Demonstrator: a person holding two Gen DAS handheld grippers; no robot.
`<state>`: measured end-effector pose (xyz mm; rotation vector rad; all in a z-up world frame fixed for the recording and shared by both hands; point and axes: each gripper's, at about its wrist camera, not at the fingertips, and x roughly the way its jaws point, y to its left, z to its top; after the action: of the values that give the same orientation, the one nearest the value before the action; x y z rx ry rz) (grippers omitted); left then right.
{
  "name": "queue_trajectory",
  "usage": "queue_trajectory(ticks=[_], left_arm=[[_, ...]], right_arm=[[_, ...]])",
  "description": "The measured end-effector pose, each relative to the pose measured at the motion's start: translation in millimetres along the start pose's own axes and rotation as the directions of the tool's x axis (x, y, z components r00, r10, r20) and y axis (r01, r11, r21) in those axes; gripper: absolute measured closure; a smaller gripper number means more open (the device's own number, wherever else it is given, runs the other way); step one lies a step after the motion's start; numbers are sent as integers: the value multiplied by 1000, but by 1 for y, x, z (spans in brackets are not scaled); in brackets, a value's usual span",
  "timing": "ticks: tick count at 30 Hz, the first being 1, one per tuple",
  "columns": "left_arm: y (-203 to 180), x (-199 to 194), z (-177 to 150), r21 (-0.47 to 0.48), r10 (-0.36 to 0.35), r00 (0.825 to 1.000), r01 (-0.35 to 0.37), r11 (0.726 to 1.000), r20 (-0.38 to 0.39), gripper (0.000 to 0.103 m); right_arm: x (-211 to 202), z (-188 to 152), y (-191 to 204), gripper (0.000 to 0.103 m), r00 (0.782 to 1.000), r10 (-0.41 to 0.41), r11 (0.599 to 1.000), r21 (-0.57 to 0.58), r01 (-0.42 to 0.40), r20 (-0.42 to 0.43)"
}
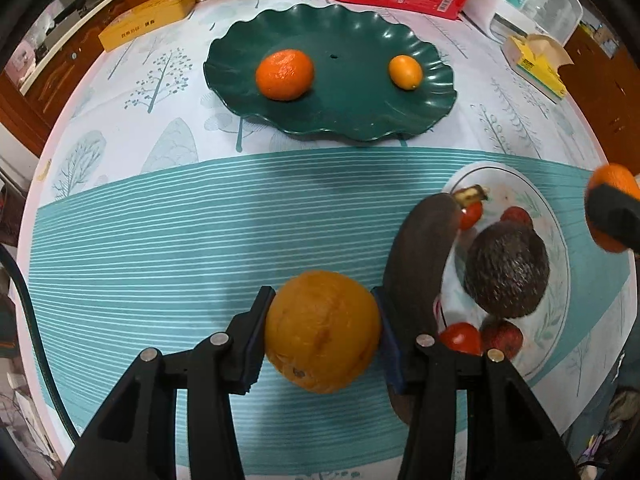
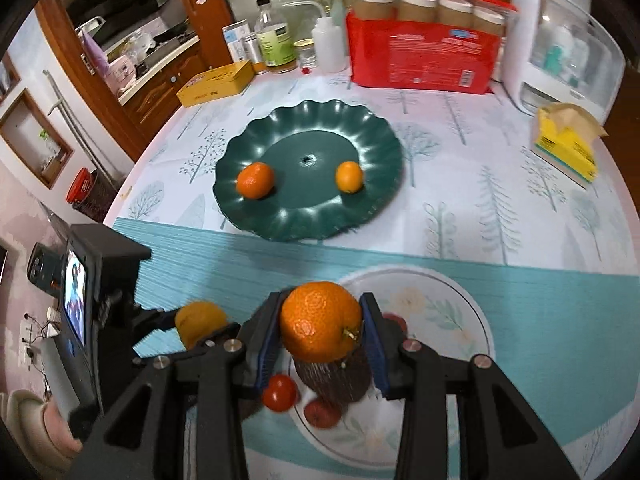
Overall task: Organize fruits
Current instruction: 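Grasp the large orange with the left tool while the right tool holds the tangerine, then place the large orange and tangerine onto the green plate, open both tools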
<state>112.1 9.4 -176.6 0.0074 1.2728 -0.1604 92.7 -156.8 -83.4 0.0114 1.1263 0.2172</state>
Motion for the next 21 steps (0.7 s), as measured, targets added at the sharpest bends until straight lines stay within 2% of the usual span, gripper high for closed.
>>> queue_trajectory(ticks=[6, 9, 13, 21], left_arm=[[-15, -37, -1, 35, -30, 998, 28, 999, 51, 57], [-26, -59, 11, 45, -53, 994, 49, 998, 97, 57], [-37, -98, 27, 62, -62, 983, 52, 997, 175, 57], [-49, -164, 65, 75, -51, 962, 32, 997, 268, 57]], right_arm=[[-20, -18, -9, 64, 1000, -15, 999, 35, 15, 15], [-31, -19, -12, 64, 999, -15, 999, 52, 13, 33], [-55, -9, -12, 64, 996, 0, 998, 62, -5, 93], [-118, 29, -20, 64, 972, 29, 997, 62, -45, 232]])
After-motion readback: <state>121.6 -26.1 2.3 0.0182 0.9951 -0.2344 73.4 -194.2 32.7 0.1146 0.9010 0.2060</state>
